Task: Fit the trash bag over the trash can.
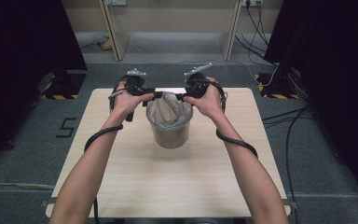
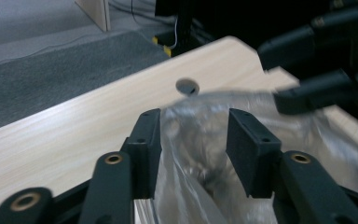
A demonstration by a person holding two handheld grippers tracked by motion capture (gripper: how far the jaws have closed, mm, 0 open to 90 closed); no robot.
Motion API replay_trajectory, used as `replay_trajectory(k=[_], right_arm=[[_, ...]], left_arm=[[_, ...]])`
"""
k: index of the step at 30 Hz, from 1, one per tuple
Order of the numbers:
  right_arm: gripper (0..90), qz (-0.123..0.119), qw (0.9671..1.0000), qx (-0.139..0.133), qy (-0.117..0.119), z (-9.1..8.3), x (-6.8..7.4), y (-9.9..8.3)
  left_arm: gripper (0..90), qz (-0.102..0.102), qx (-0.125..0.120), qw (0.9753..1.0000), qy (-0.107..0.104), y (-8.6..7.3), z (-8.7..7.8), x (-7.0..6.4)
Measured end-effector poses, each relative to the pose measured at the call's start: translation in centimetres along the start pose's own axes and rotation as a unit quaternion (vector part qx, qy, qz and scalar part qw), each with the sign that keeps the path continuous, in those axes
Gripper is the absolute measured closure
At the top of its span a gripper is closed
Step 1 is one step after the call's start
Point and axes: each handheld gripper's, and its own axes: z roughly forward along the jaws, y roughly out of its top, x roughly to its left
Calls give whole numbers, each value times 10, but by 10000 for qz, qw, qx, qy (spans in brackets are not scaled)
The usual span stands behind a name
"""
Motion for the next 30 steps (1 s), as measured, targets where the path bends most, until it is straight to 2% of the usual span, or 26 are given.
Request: replay_trajectory(k=[3, 4, 10, 13, 15, 16, 18, 22, 24, 30], right_arm=[[458, -22, 9998, 122, -129, 3, -3, -5], [462, -20, 9997, 166, -175, 4, -4, -8], [480, -13, 9987, 296, -420, 5, -13, -15], [476, -38, 9988, 188, -454, 1, -12, -12], [462, -47, 9994, -98, -330, -4, -7, -7], [450, -54, 9995, -266, -176, -6, -3, -2], [430, -153, 9992, -358, 66, -4, 5, 4], [401, -439, 9990, -31, 60, 10, 15, 8], [418, -511, 9985, 107, -144, 16, 13, 6], [459, -279, 9984, 203, -440, 20, -6, -8]], left_arm=[[506, 305, 302, 9989, 206, -7, 2, -1], [502, 341, 361, 9985, 220, -10, 3, -1], [509, 406, 577, 9968, 384, -24, 1, 9], [508, 363, 539, 9972, 357, -24, -1, 11], [501, 349, 409, 9979, 359, -20, -1, 9], [497, 373, 373, 9980, 348, -18, 0, 7], [497, 408, 331, 9980, 339, -14, 3, 5], [505, 509, 401, 9970, 426, -11, 11, 3], [506, 590, 508, 9957, 494, -12, 14, 3], [513, 695, 602, 9948, 445, -17, 10, 8]])
